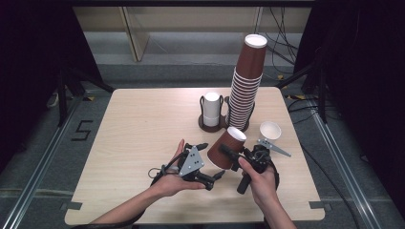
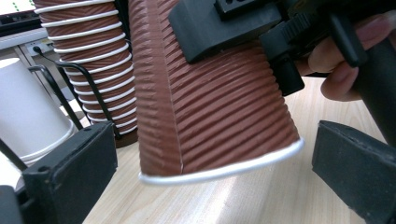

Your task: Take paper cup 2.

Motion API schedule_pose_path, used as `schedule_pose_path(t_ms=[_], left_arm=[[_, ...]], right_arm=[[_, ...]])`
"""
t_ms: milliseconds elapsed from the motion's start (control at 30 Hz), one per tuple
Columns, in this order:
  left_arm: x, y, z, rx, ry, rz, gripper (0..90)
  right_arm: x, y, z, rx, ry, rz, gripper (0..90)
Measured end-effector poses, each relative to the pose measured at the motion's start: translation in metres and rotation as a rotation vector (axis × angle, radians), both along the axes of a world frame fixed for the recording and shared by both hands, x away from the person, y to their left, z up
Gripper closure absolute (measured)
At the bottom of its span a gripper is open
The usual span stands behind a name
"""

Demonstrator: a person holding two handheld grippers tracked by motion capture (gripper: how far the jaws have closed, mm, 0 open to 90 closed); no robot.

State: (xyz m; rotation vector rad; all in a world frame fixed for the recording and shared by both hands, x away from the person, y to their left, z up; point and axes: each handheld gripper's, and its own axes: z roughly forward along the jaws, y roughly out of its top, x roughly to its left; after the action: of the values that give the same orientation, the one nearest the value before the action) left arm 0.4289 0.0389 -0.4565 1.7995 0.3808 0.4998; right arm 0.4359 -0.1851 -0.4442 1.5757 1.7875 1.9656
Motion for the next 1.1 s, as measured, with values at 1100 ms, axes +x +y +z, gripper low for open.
schedule_pose_path(t_ms=[1100], left_arm=[[0.011,-0.012,-0.004,0.007,0.058,-0.019,3.9]], right_arm=[[-0.006,0.009,0.0,0.031,-0.026,0.014,17.3]])
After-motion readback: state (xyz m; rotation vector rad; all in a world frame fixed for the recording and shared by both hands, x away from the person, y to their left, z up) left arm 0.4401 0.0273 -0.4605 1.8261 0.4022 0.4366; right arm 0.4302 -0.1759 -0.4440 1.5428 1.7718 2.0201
